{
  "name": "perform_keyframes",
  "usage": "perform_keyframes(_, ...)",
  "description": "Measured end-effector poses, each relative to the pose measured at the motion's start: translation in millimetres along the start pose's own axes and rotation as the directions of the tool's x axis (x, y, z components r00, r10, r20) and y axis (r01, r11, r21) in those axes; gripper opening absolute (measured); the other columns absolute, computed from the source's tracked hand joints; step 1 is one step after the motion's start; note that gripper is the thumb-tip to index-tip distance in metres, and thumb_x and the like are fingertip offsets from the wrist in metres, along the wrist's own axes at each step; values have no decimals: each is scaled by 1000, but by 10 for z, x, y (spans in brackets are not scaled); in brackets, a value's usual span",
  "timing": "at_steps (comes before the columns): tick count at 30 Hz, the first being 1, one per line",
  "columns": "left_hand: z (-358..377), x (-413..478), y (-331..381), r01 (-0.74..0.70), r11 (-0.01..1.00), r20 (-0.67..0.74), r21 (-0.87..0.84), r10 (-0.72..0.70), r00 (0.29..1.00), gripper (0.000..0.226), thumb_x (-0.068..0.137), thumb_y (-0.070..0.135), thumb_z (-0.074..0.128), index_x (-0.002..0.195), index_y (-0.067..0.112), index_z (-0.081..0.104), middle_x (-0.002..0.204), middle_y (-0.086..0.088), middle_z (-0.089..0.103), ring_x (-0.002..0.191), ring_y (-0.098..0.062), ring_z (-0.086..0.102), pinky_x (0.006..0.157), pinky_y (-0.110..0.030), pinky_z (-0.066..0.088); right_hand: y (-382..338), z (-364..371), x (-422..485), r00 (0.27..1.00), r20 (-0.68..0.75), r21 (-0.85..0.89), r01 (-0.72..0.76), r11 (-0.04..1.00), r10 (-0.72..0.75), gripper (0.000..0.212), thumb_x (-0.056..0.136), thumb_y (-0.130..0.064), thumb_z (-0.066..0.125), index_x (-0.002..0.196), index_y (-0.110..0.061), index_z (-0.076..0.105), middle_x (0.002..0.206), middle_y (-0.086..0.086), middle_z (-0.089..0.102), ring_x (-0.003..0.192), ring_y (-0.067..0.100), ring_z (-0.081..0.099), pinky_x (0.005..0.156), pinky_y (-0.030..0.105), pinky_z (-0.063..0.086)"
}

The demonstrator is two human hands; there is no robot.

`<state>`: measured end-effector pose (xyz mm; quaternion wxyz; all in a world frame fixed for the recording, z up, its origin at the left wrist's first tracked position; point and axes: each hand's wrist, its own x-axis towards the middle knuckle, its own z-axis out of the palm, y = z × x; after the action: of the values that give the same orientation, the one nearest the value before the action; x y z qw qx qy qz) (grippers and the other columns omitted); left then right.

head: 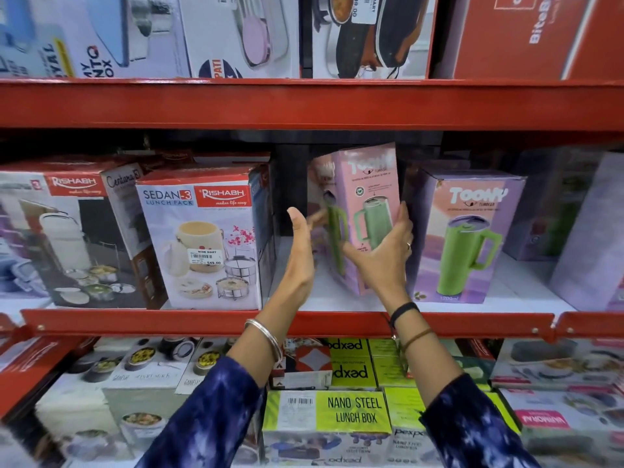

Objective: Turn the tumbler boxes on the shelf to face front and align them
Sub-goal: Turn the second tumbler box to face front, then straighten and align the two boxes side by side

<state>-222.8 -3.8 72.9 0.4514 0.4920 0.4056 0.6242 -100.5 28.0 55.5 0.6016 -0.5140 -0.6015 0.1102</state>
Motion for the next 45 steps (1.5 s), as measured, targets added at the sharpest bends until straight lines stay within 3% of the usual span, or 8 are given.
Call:
perform_keyframes(4,-32,197,-33,-22,999,-113,-26,19,993,66,97,55,0,153,24,17,164,3,12,150,-18,11,121,-44,8,95,-50,32,991,131,197,-17,980,-9,115,59,-30,83,146,-15,8,147,3,24,137,18,25,115,34,24)
perform_keyframes(12,-89,298,-129,-32,998,-180,-54,22,983,117,59,96,14,150,24,30,160,4,28,147,-15,26,123,-47,17,171,-167,136,887,454,180,-4,984,-80,93,85,-30,62,148,-21,-7,158,-6,-11,138,-2,-8,112,18,1)
perform_keyframes(19,-77,122,-165,-69,995,-183,73,81,980,118,49,102,10,146,38,33,160,9,29,147,-18,26,120,-56,20,201,-180,172,952,298,197,10,980,-70,63,85,-15,62,141,-17,34,134,4,32,127,15,35,112,27,27)
perform_keyframes(26,-110,-29,-240,-9,996,-140,93,22,990,110,48,101,7,142,49,34,160,4,29,147,-28,25,107,-71,31,301,-183,27,952,307,216,-74,974,4,63,82,-10,65,140,-11,40,145,7,42,131,19,44,113,36,33)
perform_keyframes(33,-185,-44,-381,-17,994,-148,106,33,988,103,46,104,11,133,57,41,158,1,35,144,-30,32,108,-63,37,337,-213,-103,943,319,214,-170,962,95,65,83,-38,63,140,-19,38,142,-1,50,126,12,49,105,32,41)
perform_keyframes(37,-210,-70,-477,-86,989,-134,119,102,986,75,56,101,12,119,72,42,158,2,34,145,-27,30,116,-63,24,255,-253,-173,962,182,311,-251,916,202,39,91,-45,45,114,-16,53,110,-7,61,98,4,56,95,31,46)
perform_keyframes(40,-208,-101,-515,-94,988,-129,121,109,986,71,59,100,13,117,73,44,158,3,34,145,-27,31,115,-63,25,240,-266,-243,947,194,357,-310,881,254,62,85,-66,35,108,-14,59,113,12,63,106,24,59,98,51,46)
perform_keyframes(45,-184,-202,-464,-92,987,-135,130,109,985,80,56,101,12,121,69,44,160,2,31,145,-31,30,111,-66,31,170,-372,-283,915,227,398,-401,825,335,93,71,-82,27,127,-11,54,134,10,56,121,24,54,101,45,46)
